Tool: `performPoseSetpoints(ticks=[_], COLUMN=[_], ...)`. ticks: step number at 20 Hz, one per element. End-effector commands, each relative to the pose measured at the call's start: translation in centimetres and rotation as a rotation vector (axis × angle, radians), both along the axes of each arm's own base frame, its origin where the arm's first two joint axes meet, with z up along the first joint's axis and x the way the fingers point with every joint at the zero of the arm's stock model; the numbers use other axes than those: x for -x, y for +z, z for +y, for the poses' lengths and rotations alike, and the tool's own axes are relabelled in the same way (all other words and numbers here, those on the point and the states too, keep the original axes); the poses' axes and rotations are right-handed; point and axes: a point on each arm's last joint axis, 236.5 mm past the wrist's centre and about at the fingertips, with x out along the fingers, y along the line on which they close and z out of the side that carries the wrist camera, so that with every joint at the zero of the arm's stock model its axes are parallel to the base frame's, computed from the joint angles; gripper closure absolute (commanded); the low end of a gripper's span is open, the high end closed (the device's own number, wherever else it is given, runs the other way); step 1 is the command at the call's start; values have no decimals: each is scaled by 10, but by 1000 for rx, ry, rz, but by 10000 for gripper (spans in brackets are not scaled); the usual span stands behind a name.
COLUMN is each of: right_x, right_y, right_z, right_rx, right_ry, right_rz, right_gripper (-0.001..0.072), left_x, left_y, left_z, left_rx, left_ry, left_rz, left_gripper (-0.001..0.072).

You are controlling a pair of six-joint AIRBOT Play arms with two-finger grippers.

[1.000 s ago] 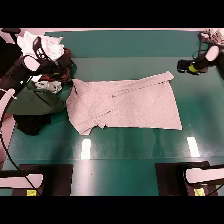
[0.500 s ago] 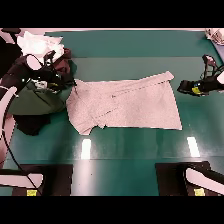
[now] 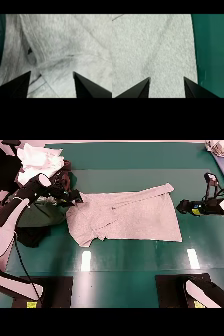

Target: Fold the shirts.

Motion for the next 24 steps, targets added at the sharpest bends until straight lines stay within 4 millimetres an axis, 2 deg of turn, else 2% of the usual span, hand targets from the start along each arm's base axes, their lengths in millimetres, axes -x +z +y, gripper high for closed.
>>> performPoseSetpoints(ticks=[1, 2, 3, 4, 8, 9, 11, 12, 14, 16, 19, 21, 24], right_x=[6, 5, 5, 6, 6, 6, 6, 7, 8, 9, 13, 15, 14], right_y=[3, 4, 4, 4, 3, 3, 3, 3, 2, -4, -23, -34, -43], right_z=[1, 1, 1, 1, 1, 1, 1, 1, 1, 1, 3, 4, 4], right_rx=[1, 1, 1, 1, 0, 0, 1, 0, 0, -3, -17, -23, -27], right_ry=[0, -1, -1, -1, 0, -1, 0, 0, 1, 4, 11, 12, 12], right_rz=[-12, -13, -13, -12, -9, -10, -9, -8, 0, 21, 96, 133, 156], right_gripper=[226, 226, 226, 226, 226, 226, 226, 227, 227, 227, 227, 228, 229], left_x=[-14, -15, -17, -20, -33, -35, -38, -39, -48, -64, -99, -113, -123], left_y=[-7, -9, -10, -10, -3, -1, 3, 6, 21, 45, 83, 91, 93], left_z=[3, 4, 7, 10, 8, 5, 1, -2, -6, -6, 10, 25, 47], left_rx=[-8, -13, -27, -41, -13, 8, 39, 58, 83, 99, 121, 115, 85], left_ry=[22, 25, 25, 25, 66, 76, 92, 101, 108, 135, 274, 365, 473], left_rz=[-39, -42, -51, -65, -112, -116, -123, -126, -155, -214, -339, -388, -421], left_gripper=[111, 112, 149, 332, 349, 460, 632, 680, 681, 682, 682, 682, 682])
